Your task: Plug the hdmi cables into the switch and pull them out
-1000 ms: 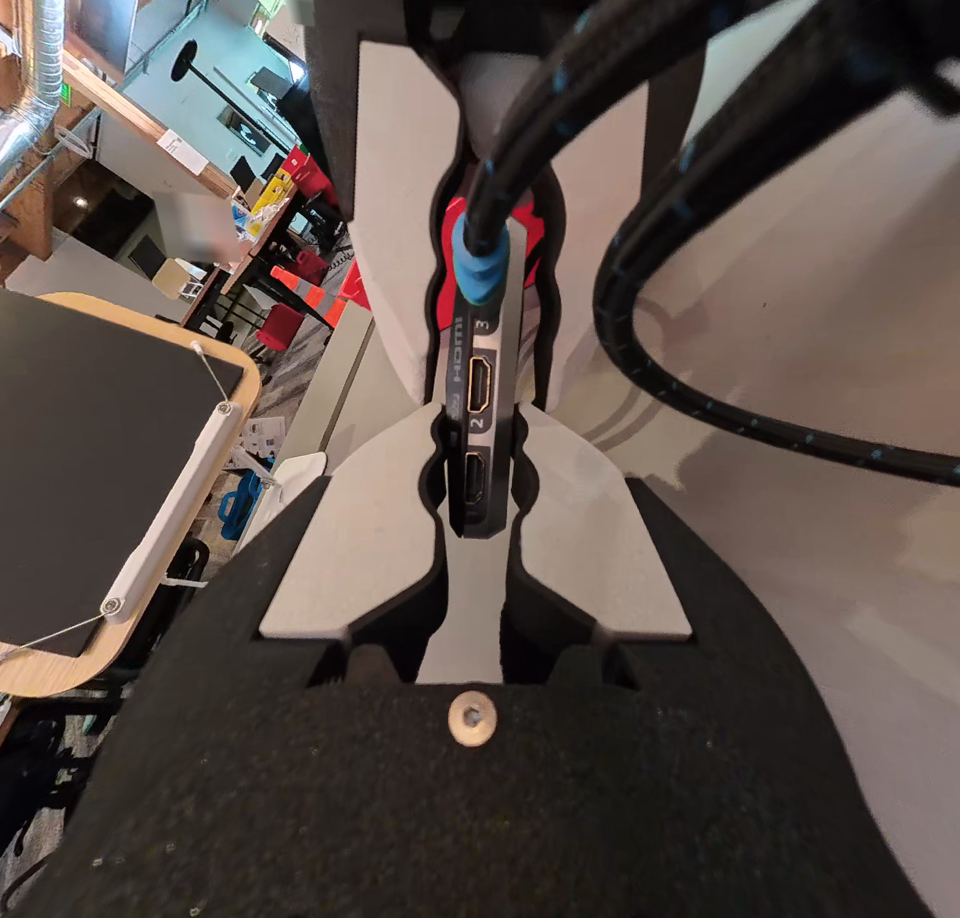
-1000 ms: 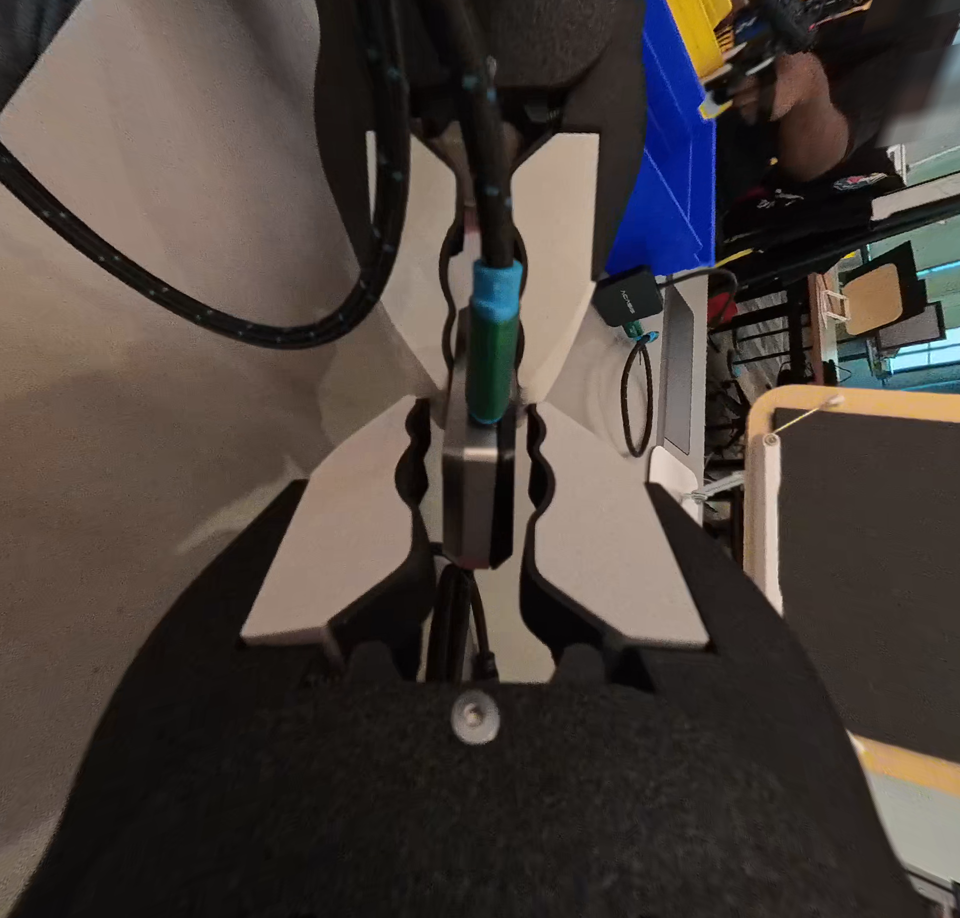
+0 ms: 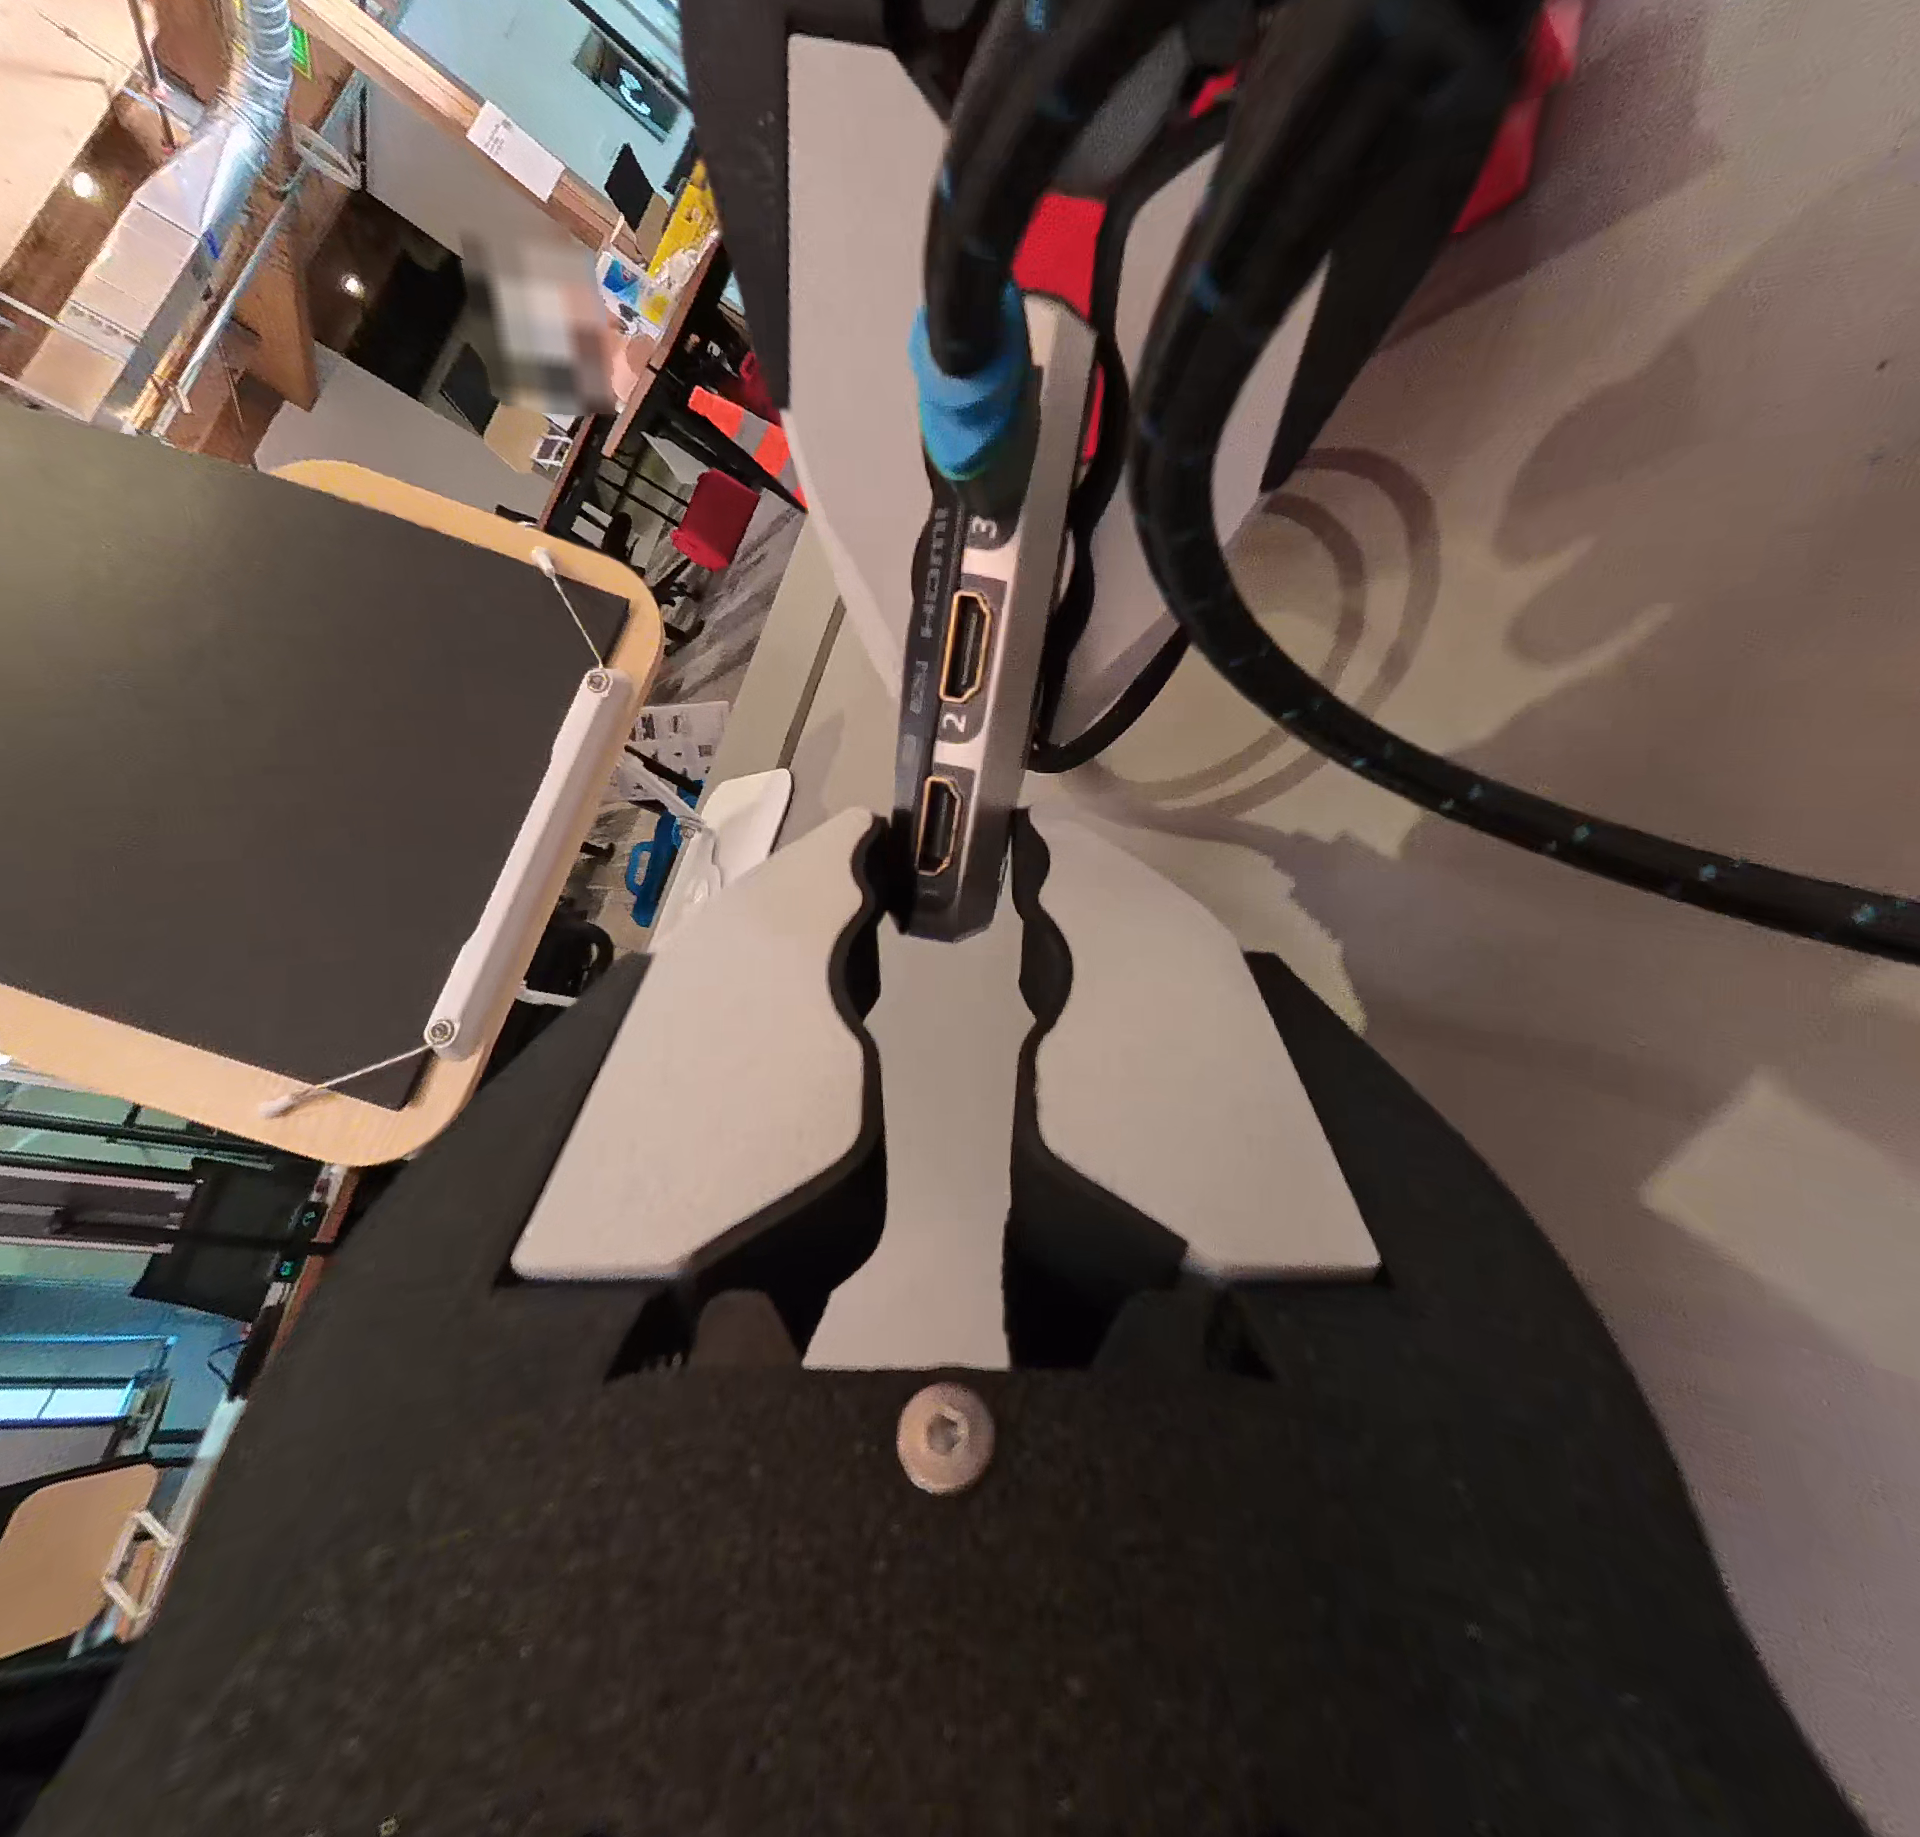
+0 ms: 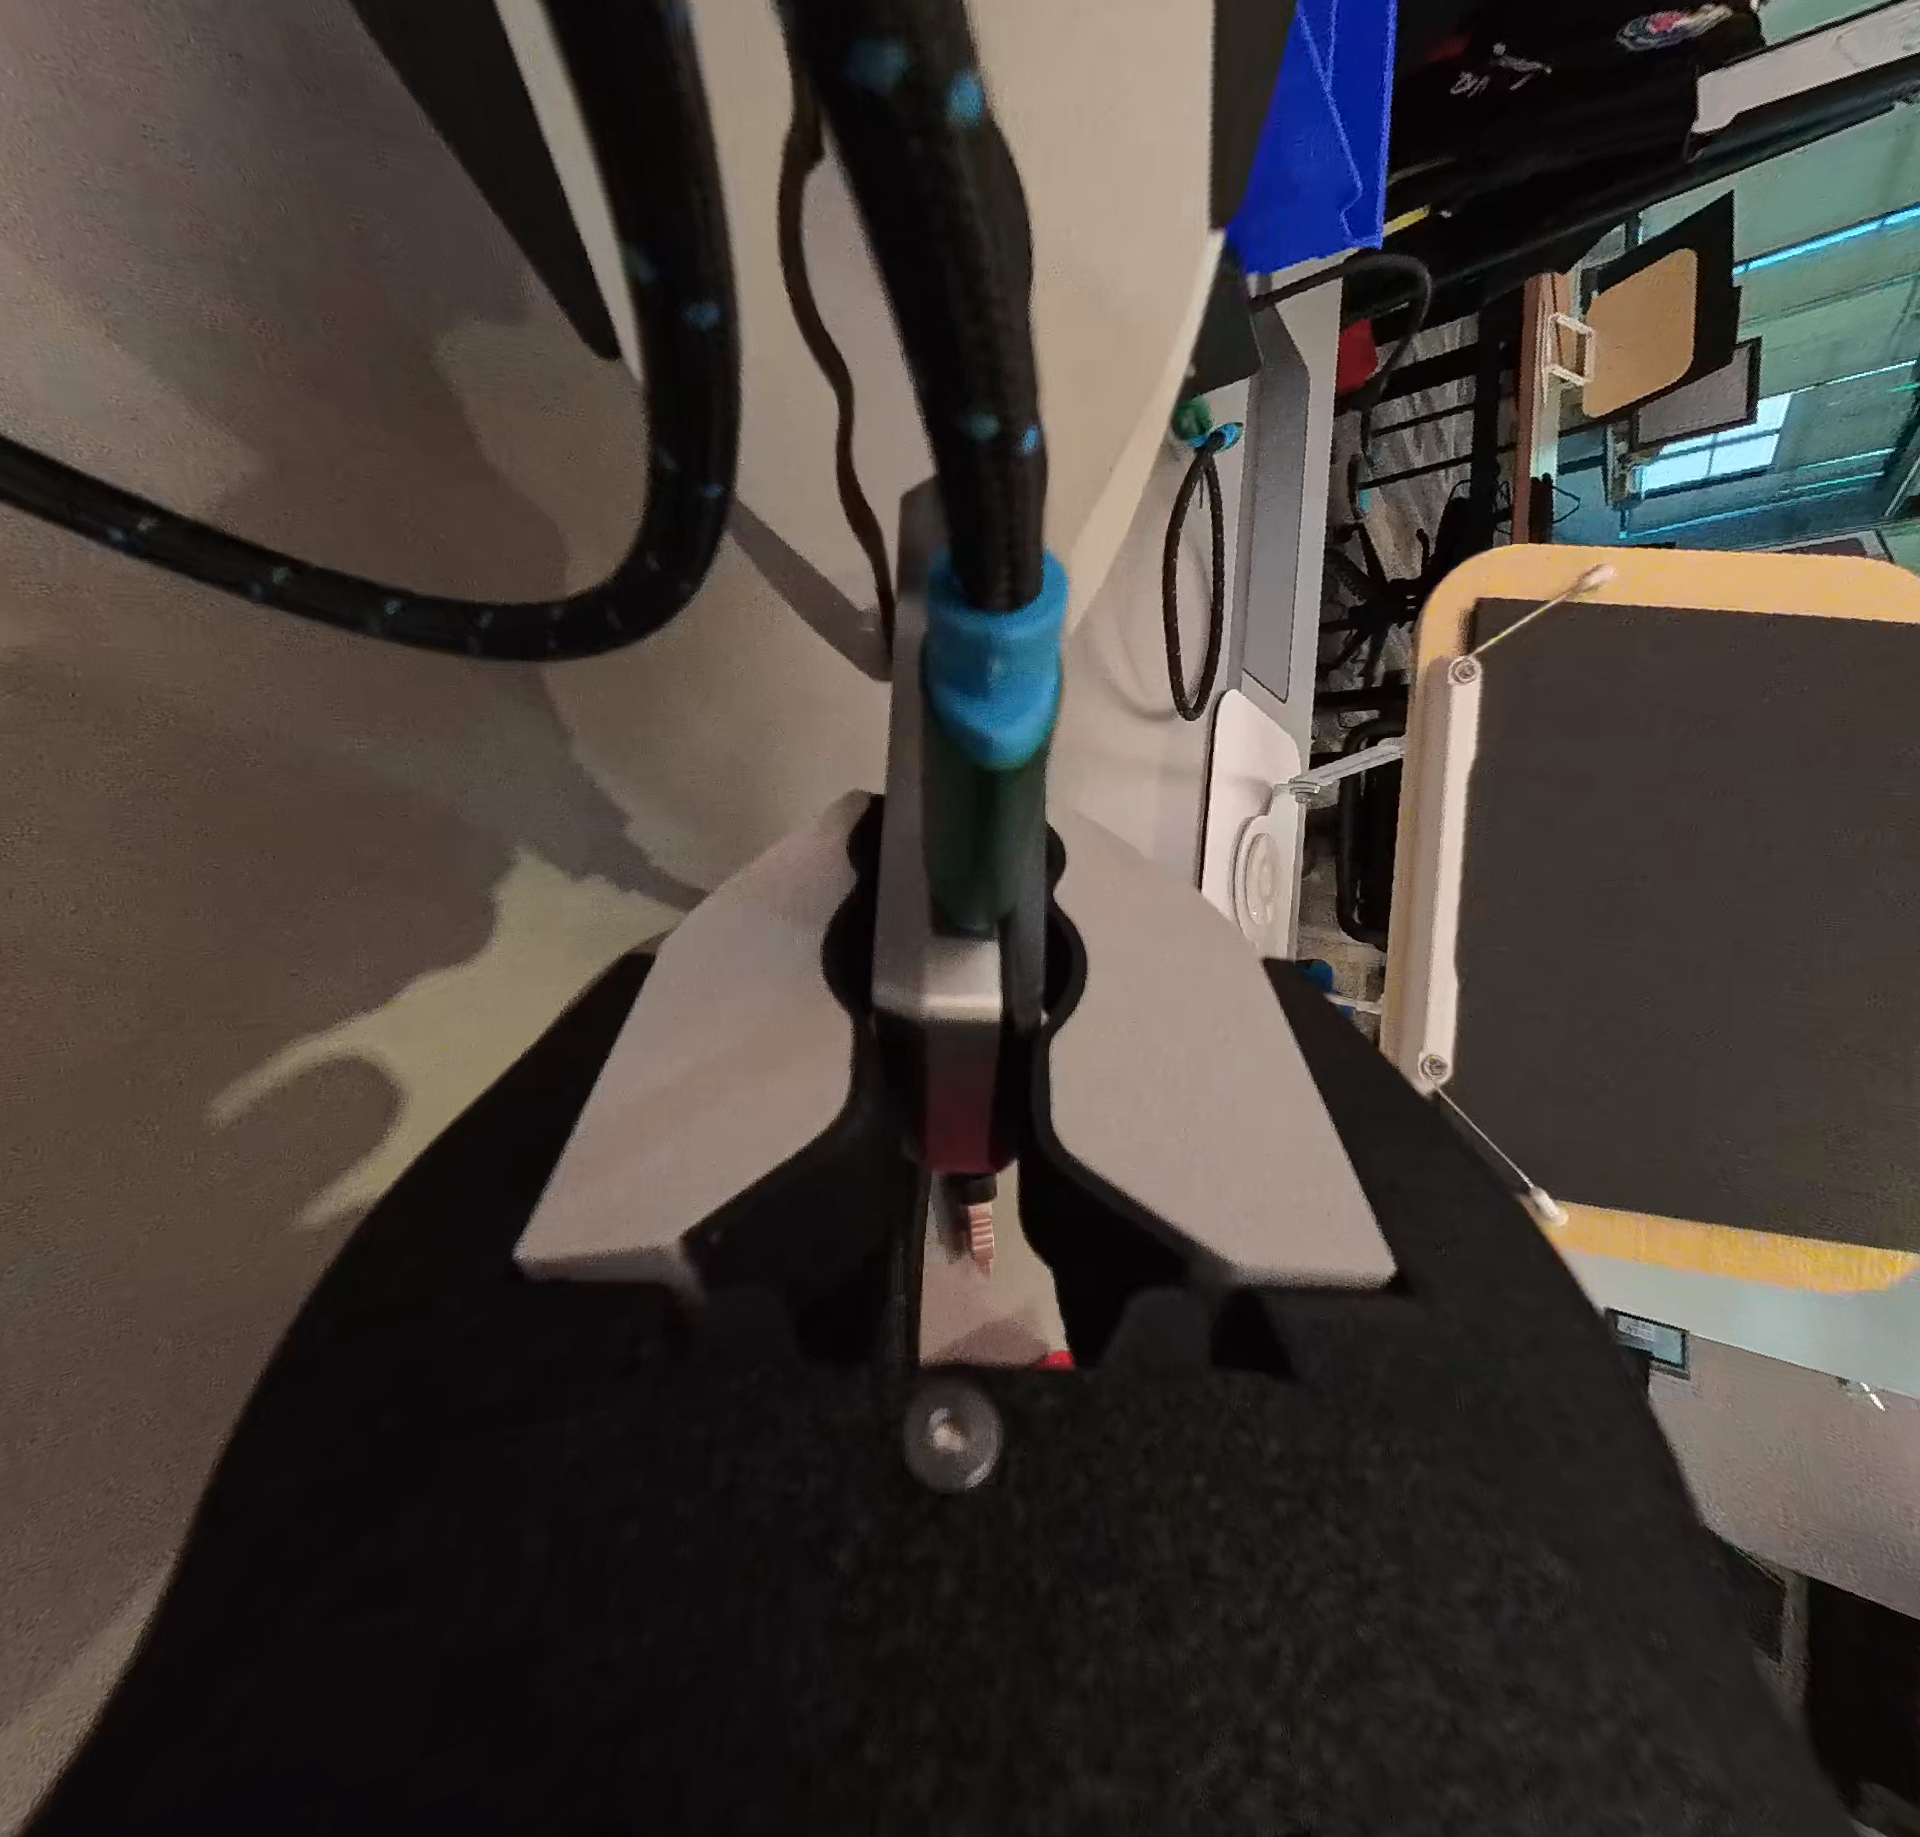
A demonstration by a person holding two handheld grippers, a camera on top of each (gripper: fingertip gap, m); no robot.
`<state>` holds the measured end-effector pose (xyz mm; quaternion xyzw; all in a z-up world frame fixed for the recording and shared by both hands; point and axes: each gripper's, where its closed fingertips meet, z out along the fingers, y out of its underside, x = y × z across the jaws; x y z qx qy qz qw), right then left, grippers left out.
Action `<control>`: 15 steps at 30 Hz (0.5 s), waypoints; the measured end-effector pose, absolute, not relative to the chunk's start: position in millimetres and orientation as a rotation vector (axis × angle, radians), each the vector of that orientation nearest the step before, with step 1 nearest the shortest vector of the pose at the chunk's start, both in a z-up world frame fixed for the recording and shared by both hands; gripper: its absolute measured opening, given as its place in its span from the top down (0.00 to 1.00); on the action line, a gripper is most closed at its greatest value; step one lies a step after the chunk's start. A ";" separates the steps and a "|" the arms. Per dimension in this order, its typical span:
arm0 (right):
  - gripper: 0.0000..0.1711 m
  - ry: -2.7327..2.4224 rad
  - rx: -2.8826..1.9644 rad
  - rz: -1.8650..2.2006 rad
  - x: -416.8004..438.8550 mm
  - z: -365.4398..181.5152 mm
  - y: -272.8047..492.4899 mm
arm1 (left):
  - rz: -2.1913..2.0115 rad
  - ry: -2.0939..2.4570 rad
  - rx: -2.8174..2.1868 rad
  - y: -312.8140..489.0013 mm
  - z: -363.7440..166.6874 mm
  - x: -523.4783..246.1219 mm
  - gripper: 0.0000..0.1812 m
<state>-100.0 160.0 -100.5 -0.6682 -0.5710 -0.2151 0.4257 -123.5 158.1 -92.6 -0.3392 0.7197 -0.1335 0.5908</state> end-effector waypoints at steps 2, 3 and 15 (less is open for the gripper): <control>0.86 -1.459 -1.650 -0.553 -101.1 -99.9 155.8 | -0.316 1.704 -0.767 154.2 -95.0 -122.8 0.89; 0.86 -1.470 -1.635 -0.544 -102.6 -99.3 153.1 | -0.317 1.713 -0.744 151.4 -95.3 -122.7 0.89; 0.78 -1.510 -1.521 -0.451 -97.8 -99.9 150.6 | -0.495 1.698 -0.631 132.8 -83.5 -128.5 0.90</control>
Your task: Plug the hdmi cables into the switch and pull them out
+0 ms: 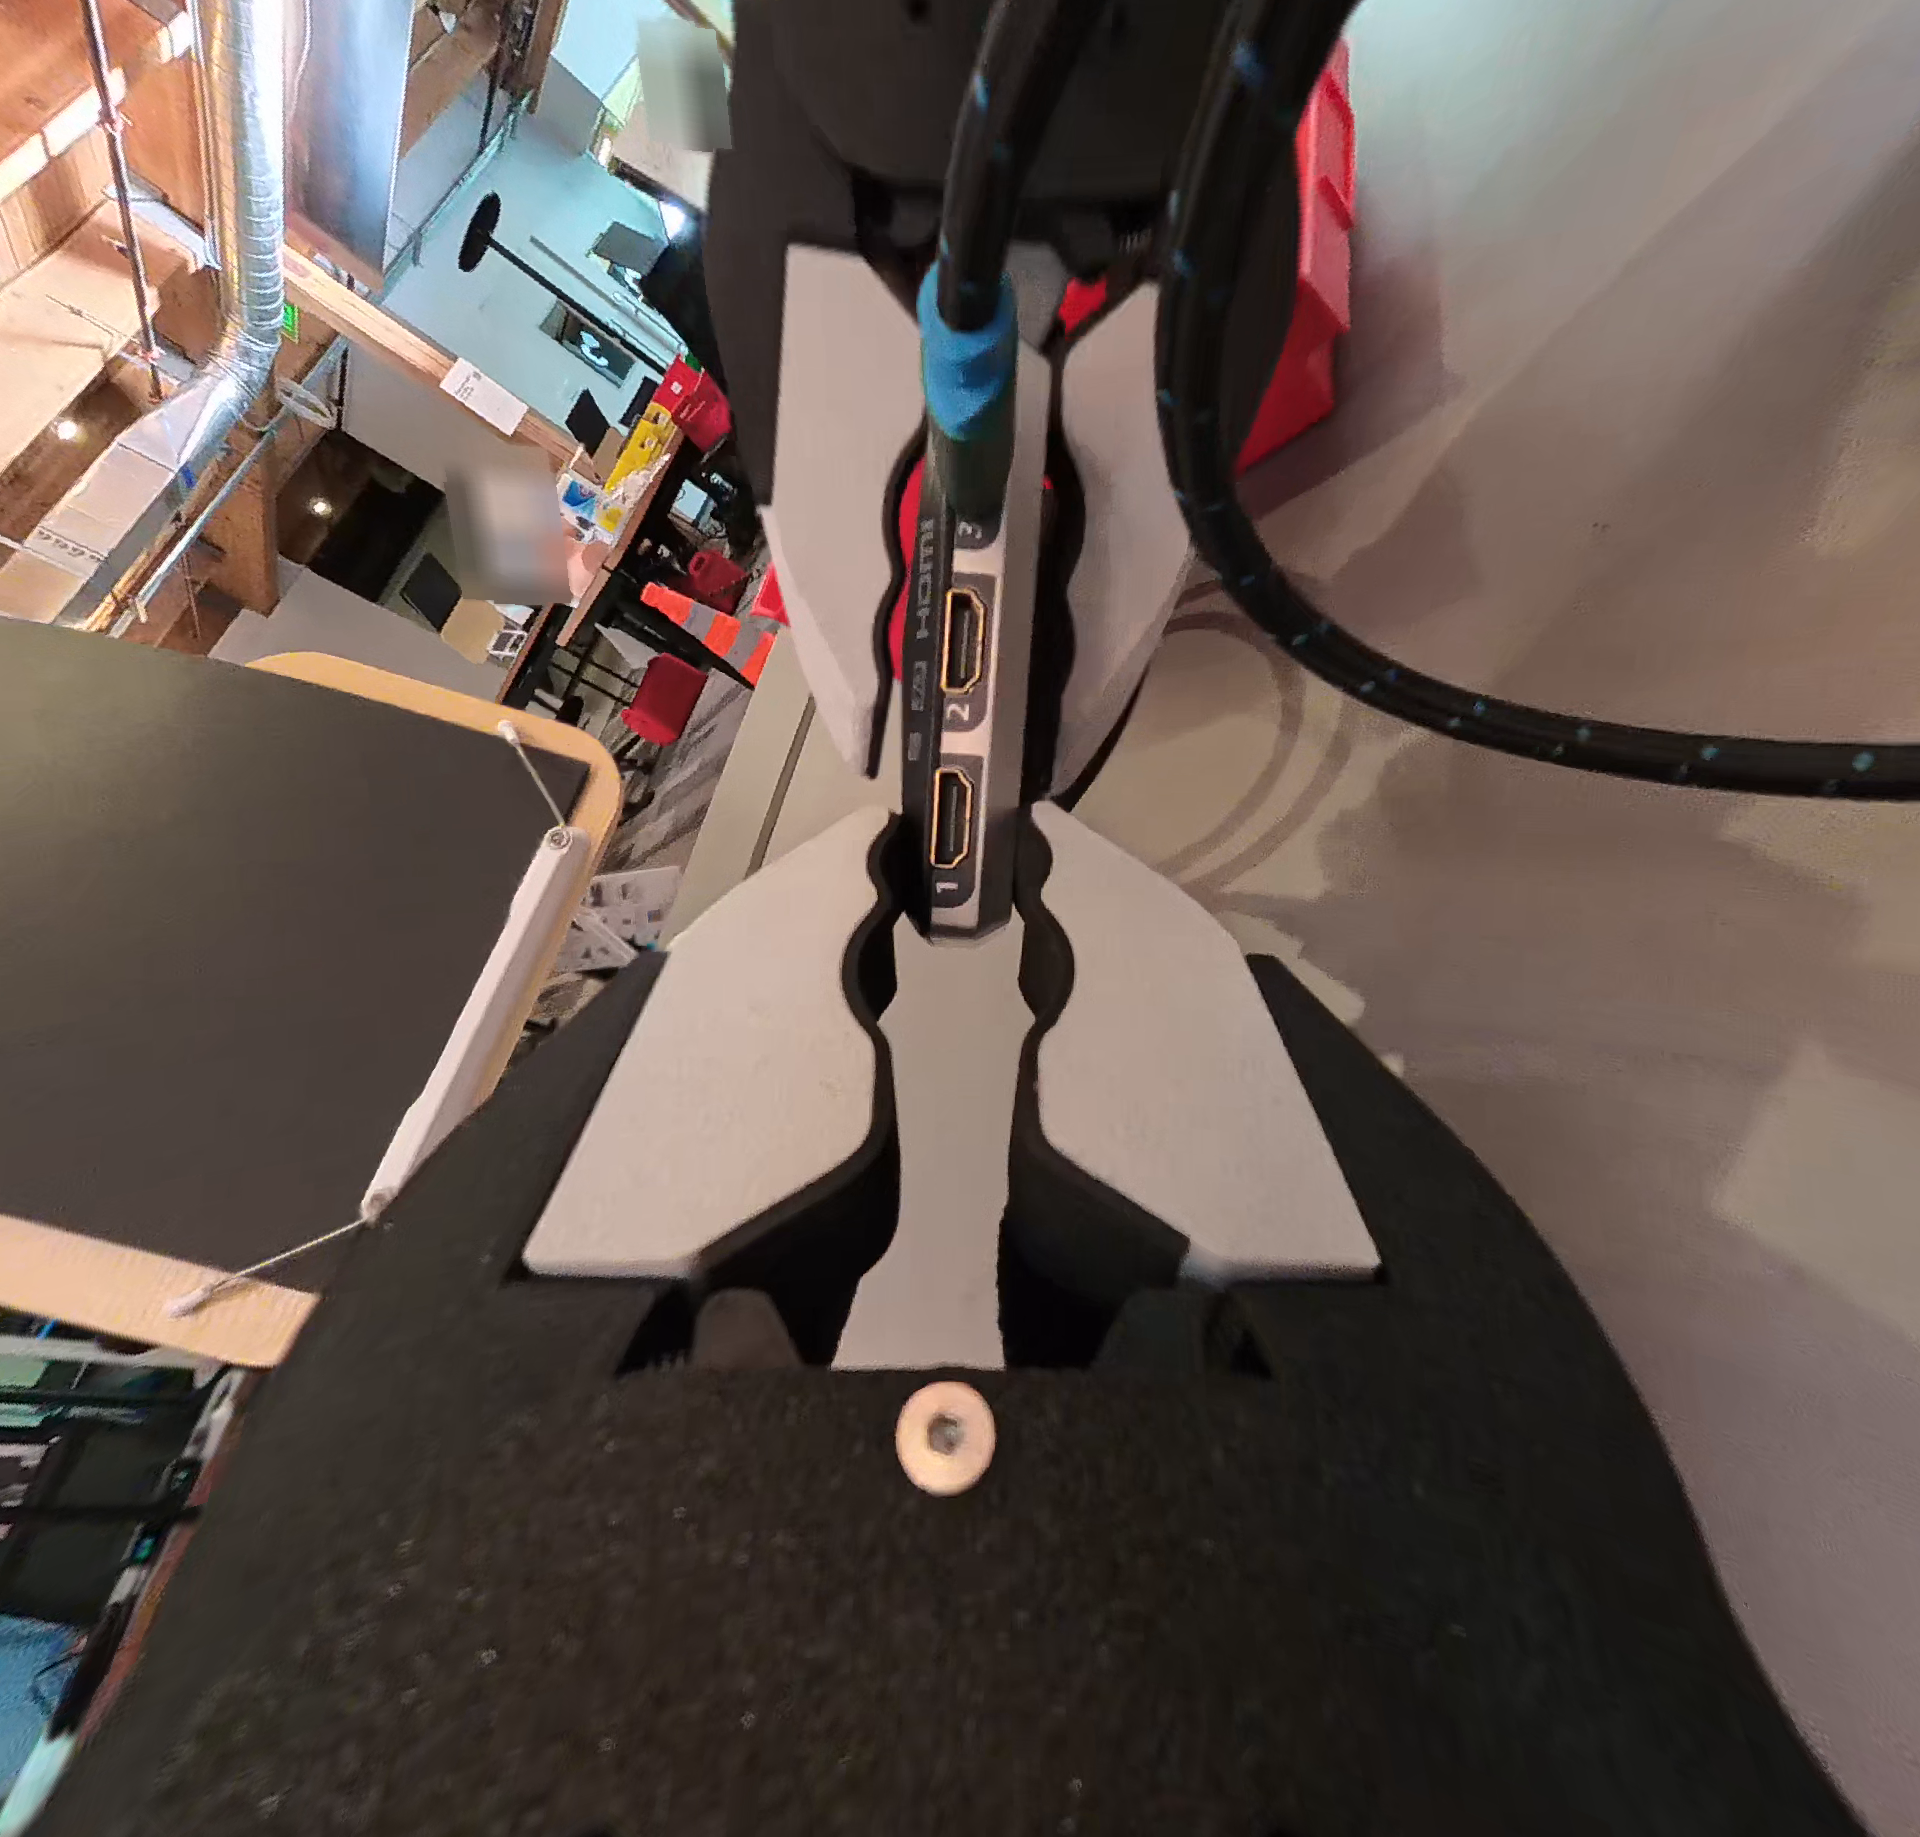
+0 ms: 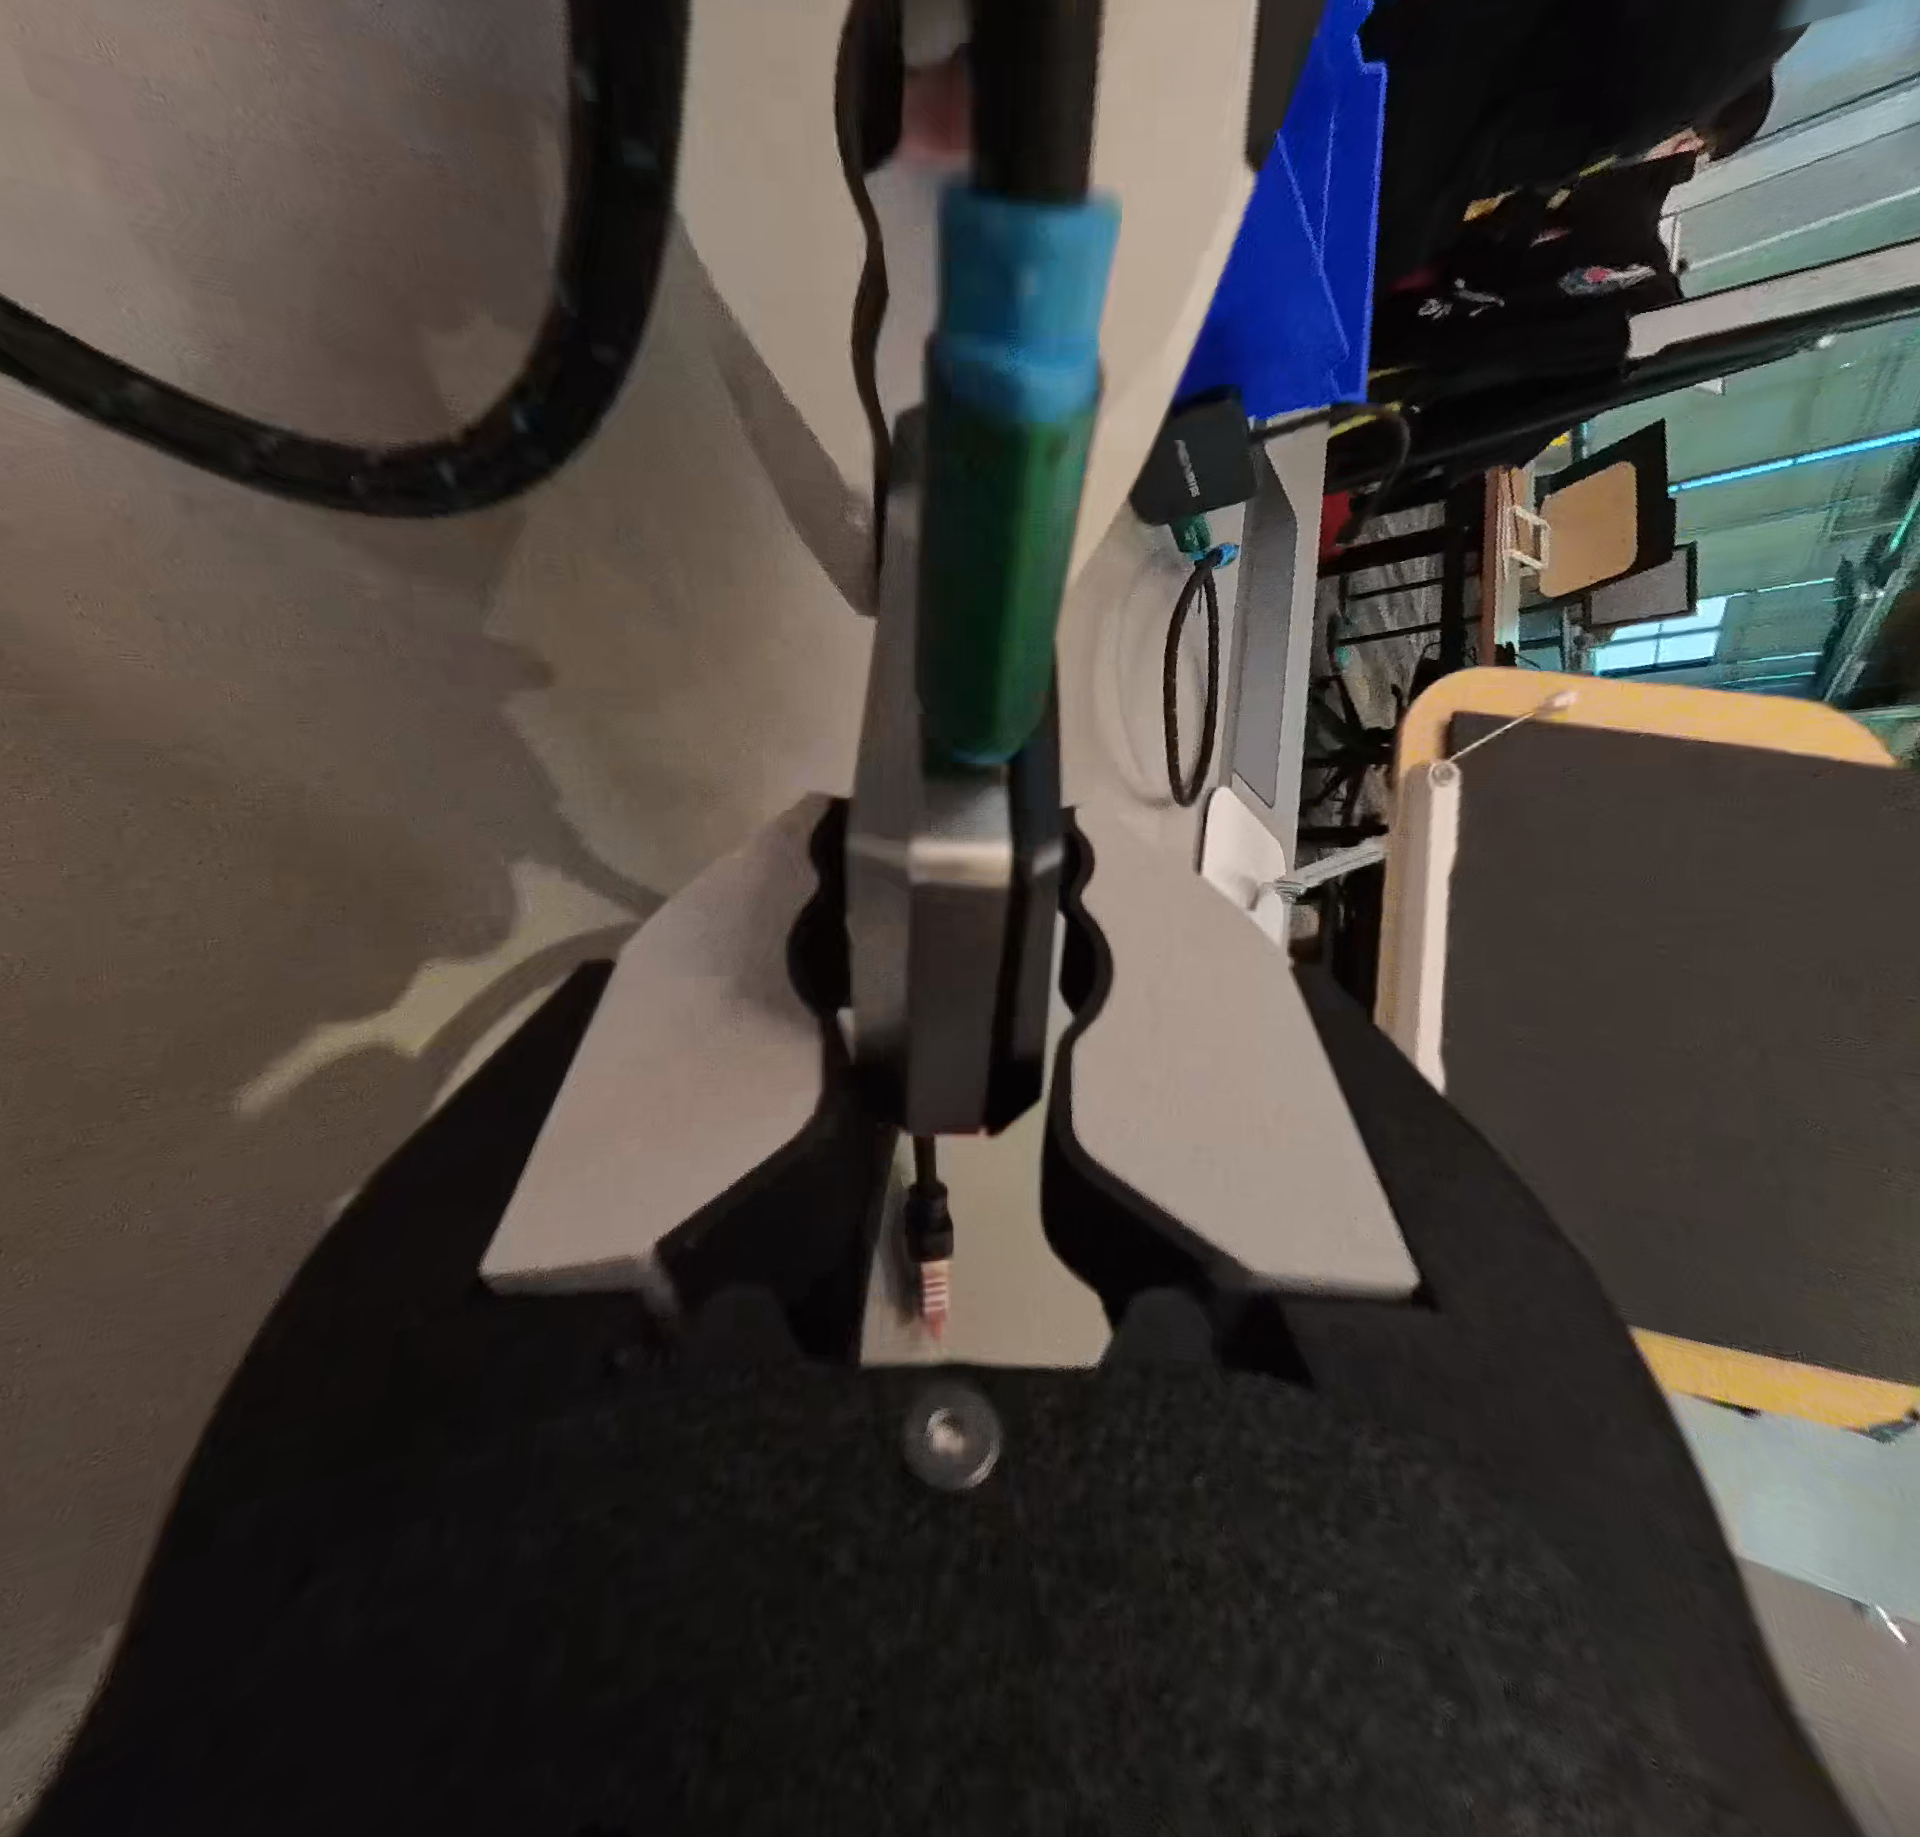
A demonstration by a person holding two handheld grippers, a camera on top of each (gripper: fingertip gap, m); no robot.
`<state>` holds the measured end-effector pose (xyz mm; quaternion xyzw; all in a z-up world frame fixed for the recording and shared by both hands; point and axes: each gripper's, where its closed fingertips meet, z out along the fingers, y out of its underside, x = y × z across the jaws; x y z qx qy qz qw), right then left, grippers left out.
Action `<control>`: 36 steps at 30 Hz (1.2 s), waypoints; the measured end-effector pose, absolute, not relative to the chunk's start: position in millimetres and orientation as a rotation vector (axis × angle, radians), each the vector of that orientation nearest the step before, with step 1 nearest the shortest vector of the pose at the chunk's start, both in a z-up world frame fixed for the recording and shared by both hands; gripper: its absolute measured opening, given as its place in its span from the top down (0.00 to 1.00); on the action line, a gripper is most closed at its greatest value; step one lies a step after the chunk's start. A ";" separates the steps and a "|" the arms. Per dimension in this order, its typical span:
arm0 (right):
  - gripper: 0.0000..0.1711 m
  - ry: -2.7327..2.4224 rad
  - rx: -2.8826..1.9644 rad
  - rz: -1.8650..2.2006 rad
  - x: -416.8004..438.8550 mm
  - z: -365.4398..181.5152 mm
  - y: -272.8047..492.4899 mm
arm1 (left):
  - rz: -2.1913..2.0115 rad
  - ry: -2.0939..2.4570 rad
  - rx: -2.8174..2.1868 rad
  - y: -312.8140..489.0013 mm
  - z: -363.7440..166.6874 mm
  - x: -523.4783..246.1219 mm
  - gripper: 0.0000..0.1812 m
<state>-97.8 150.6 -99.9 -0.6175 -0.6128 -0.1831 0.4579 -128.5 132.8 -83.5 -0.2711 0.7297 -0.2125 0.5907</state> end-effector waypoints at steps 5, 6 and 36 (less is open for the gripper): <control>0.77 -1.510 -1.465 -0.394 -112.2 -98.4 152.8 | -0.489 1.704 -0.630 133.6 -84.7 -124.8 0.89; 0.77 -1.514 -1.474 -0.393 -112.6 -98.3 153.1 | -0.493 1.705 -0.643 135.1 -86.3 -124.2 0.89; 0.77 -1.345 -1.379 -1.031 -80.1 -58.9 199.7 | -0.894 1.679 -1.531 136.0 -24.1 -149.8 0.81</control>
